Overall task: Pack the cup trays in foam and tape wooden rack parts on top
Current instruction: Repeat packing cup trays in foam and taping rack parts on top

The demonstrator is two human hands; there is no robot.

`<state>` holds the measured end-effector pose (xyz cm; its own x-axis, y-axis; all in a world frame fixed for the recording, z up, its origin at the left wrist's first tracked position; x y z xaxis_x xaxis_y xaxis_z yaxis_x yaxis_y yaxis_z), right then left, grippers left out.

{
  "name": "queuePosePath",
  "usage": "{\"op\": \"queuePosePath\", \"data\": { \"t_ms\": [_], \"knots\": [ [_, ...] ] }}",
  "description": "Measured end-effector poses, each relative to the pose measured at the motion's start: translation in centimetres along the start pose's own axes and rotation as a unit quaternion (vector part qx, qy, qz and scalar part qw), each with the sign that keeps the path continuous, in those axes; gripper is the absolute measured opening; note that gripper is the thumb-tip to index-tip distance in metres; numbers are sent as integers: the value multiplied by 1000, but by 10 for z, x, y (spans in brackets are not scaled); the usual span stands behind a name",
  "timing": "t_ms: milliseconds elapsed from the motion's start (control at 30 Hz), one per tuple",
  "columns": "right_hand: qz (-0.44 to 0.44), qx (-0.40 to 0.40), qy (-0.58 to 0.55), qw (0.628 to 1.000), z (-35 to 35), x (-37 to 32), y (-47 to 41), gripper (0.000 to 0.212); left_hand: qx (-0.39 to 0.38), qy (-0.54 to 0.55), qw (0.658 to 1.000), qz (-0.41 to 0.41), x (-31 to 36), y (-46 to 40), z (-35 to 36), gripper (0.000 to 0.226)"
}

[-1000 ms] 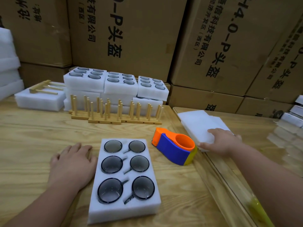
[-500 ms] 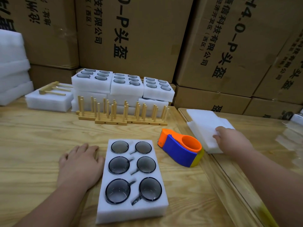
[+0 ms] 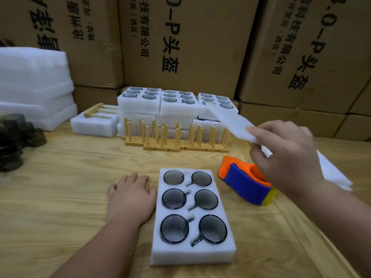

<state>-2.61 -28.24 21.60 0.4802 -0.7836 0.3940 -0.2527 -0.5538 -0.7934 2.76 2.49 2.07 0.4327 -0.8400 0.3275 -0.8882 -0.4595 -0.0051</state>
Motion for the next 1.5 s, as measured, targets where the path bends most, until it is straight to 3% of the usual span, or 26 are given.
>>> {"op": "queuePosePath", "data": {
  "t_ms": [267,600,767,1100,1200,1333,1433,1500],
  "knots": [
    [-52,-81,-140,986,9,-91,-6,30,-3,2,1000,-1,-1,-2,1,54],
    [-68,-245,-170,952,20,-146,-1,26,1,6,1000,-2,-2,-3,3,55],
    [-94,-298,-181,932,21,-169,6,10,8,12,1000,1,-2,-1,3,54],
    [-123,-358,-206,902,23,-185,16,23,5,13,1000,1,-1,1,1,53],
    [-148,-396,-227,877,31,-186,18,28,5,14,1000,1,-1,1,1,54],
    [-115,-436,-360,817,42,-177,28,38,6,14,1000,0,-1,0,1,54],
    [-35,-401,-427,809,43,-164,19,40,8,11,1000,0,-1,1,1,54],
    [16,-365,-421,830,48,-152,14,36,8,10,1000,0,-1,1,0,54]
  ]
}}
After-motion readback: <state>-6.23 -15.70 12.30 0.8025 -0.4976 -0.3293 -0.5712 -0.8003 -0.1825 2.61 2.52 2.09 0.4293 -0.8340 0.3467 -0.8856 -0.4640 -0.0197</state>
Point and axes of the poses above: each hand's wrist, its own y-axis away from the middle knuckle, its own z-axis out of the palm, x = y × z, the point moved 7 cm from there along -y, towards the middle knuckle, and after that the axes turned 14 degrees about -z, right-handed, at the moved point
